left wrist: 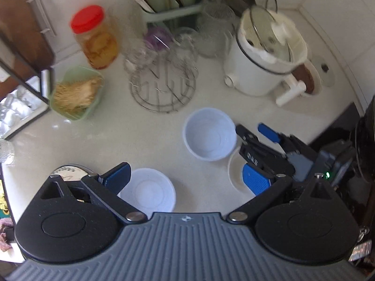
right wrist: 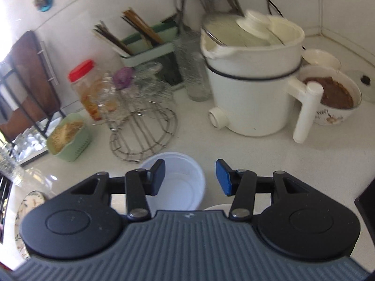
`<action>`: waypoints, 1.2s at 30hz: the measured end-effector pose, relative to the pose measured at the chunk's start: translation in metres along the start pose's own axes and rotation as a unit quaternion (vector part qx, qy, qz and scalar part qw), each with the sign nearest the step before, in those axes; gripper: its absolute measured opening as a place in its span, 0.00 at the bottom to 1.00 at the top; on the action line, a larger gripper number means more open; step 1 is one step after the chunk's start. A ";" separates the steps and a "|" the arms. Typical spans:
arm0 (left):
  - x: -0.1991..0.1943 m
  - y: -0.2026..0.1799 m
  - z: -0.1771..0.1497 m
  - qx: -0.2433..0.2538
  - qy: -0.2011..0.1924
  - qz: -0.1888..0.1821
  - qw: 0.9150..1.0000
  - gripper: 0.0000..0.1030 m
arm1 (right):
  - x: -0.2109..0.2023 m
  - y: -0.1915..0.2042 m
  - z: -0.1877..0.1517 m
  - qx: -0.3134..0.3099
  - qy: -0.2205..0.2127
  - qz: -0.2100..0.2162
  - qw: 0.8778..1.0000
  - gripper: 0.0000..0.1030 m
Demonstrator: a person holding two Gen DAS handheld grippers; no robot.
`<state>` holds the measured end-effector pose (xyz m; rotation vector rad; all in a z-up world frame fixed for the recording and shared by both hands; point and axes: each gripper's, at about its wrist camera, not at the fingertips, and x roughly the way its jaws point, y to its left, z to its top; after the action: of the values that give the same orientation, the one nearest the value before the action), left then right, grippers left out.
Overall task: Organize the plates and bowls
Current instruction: 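Close the right gripper on the translucent bowl's rim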
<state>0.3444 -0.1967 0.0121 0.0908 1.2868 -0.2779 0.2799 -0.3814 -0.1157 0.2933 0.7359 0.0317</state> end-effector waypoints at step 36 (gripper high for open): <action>0.216 0.044 0.029 0.027 0.011 -0.066 0.997 0.78 | 0.078 -0.016 -0.008 0.032 0.108 0.013 0.994 0.24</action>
<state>0.4372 -0.1941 -0.1899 0.0550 1.3098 -0.4270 0.3315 -0.3843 -0.1766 0.3638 0.9499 0.0668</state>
